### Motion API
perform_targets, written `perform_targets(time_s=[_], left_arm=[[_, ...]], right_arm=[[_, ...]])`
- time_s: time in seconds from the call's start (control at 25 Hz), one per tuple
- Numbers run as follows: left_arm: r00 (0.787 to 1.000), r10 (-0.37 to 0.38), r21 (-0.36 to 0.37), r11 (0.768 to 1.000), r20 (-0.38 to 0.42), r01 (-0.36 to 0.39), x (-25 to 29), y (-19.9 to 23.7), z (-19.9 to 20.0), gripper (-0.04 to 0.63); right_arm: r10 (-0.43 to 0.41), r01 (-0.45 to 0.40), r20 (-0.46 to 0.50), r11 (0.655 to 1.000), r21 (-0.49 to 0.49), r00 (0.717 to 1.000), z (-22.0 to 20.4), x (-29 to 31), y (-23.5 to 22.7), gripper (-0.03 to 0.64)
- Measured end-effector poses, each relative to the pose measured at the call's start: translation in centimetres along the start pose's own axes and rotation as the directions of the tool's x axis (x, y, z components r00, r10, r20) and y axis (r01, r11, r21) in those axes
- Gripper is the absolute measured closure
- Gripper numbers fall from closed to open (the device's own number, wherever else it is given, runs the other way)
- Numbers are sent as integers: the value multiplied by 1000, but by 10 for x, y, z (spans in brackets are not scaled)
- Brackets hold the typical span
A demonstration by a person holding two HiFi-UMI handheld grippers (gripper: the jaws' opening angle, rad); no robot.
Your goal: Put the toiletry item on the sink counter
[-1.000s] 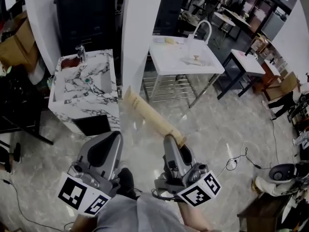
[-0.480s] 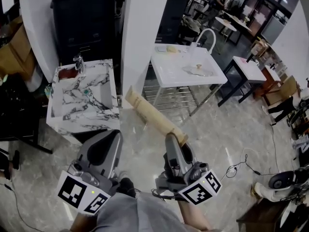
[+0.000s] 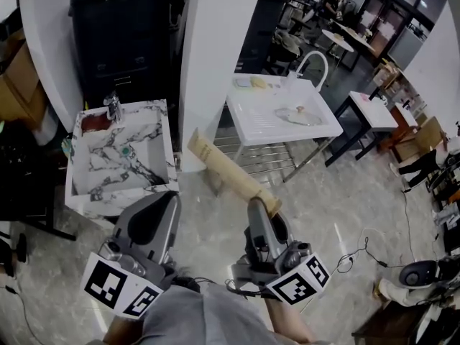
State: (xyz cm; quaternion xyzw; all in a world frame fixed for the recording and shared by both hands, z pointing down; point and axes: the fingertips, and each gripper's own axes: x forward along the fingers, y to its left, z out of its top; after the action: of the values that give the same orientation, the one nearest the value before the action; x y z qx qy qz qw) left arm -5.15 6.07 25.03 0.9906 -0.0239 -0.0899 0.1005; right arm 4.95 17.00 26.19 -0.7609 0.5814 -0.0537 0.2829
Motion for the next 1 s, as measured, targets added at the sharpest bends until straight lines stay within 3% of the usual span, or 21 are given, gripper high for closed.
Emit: perform_targets(time_s=[0.52, 1.0], left_arm=[[997, 72, -3, 997, -5, -72, 3, 48, -3, 591], [987, 159, 20, 987, 19, -159, 14, 75, 1, 591]], right_arm=[[-7, 7, -15, 1000, -3, 1000, -10, 46, -23, 566], [64, -61, -60, 997, 45, 996, -22, 86, -37, 566]])
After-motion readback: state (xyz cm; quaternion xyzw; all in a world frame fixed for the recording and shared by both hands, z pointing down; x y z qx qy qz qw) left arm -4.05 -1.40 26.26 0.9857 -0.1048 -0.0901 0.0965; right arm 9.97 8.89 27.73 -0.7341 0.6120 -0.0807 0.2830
